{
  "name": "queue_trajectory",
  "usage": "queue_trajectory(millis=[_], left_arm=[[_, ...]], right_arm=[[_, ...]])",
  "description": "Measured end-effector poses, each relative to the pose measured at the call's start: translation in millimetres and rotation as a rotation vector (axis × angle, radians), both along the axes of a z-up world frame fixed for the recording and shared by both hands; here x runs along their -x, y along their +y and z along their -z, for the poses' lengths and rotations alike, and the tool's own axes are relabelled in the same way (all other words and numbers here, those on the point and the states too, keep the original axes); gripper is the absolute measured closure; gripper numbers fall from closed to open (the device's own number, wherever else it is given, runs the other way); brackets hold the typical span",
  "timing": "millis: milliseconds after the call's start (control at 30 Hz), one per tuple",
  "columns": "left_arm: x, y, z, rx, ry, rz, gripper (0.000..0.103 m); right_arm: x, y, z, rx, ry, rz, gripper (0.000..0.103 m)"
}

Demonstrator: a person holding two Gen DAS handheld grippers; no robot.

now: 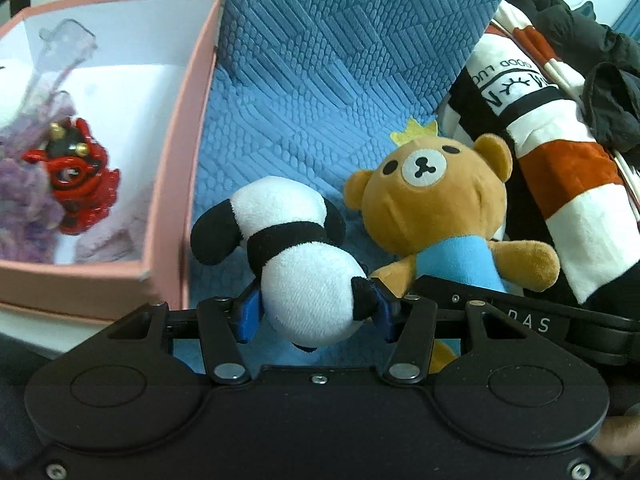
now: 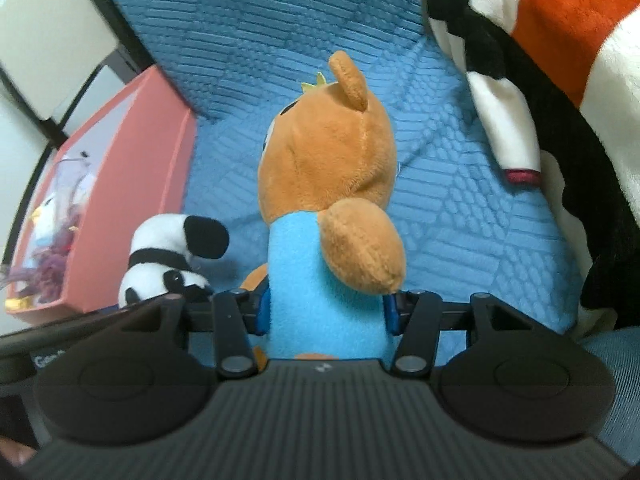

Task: Organize objects
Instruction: 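Lift the bear with the right gripper while the left gripper lifts the panda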

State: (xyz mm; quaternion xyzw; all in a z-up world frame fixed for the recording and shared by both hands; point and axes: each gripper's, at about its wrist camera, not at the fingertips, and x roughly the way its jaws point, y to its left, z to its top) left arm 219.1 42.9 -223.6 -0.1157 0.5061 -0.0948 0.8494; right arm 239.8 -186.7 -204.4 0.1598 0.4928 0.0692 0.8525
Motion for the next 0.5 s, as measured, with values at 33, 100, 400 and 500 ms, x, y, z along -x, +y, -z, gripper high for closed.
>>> queue_trajectory(millis=[33,100,400,500], left_arm=[[3.4,0.3,-3.1,-0.007,0.003,0.006,0.052],[10.3,4.2,-11.2,-0.006,0.008,0.010,0.052],[21.5,21.4,-63.0,0.050,-0.010,0.024,0.052],[20.5,23.7,-85.9,0.036,-0.039,0.036,0.052]], right_arm=[[3.4,3.5,-3.7,0.002,-0.004,-0.008,0.049],[9.2,9.9,-11.9,-0.007,-0.002,-0.020,0.050],[19.9,24.8,-56.2,-0.013,-0.029,-0.039,0.050],[17.9,29.7,-75.0,-0.011,-0.044,-0.037,0.050]])
